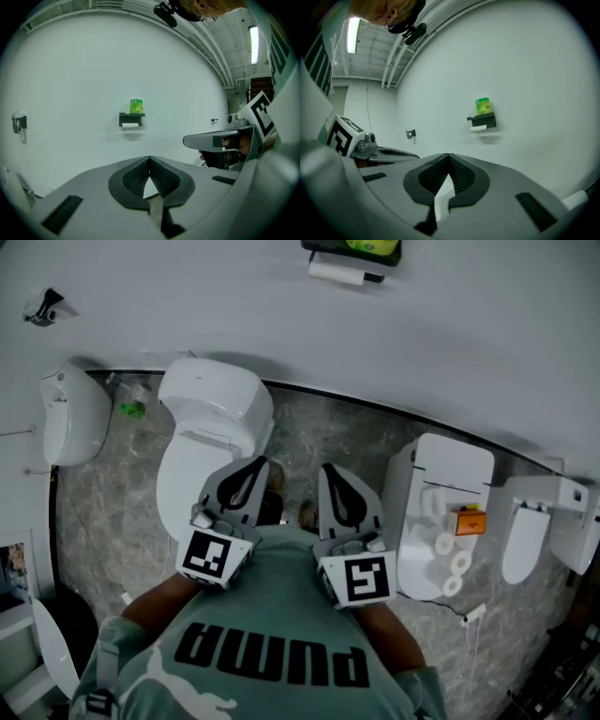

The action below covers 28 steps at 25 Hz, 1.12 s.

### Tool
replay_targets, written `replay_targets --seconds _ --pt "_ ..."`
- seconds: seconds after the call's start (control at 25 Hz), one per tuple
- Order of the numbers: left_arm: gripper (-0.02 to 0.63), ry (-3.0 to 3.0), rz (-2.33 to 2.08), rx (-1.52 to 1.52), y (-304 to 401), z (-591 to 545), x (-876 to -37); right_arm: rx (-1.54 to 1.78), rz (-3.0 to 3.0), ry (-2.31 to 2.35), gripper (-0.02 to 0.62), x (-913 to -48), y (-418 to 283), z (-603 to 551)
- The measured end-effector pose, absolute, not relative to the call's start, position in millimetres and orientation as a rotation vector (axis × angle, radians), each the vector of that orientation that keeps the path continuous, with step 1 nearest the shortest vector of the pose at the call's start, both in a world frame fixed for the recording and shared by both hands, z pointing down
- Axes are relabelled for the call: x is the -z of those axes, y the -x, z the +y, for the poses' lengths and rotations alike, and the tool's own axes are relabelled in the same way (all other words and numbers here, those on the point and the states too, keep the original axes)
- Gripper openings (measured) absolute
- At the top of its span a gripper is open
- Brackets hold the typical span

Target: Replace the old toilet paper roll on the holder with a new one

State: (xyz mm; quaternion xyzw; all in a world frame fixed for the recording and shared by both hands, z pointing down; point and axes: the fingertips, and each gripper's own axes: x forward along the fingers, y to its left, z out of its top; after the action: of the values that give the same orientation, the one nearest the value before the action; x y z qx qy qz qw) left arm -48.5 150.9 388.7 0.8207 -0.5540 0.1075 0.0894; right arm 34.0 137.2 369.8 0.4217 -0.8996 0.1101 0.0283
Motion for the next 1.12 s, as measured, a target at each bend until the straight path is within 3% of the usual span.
replay_targets --seconds 1.12 --pt "0.003 -2.612 -1.330 -0.141 117.6 25.3 -382.0 -0.196 -2.508 -1.524 0.003 -362.0 45.8 36.4"
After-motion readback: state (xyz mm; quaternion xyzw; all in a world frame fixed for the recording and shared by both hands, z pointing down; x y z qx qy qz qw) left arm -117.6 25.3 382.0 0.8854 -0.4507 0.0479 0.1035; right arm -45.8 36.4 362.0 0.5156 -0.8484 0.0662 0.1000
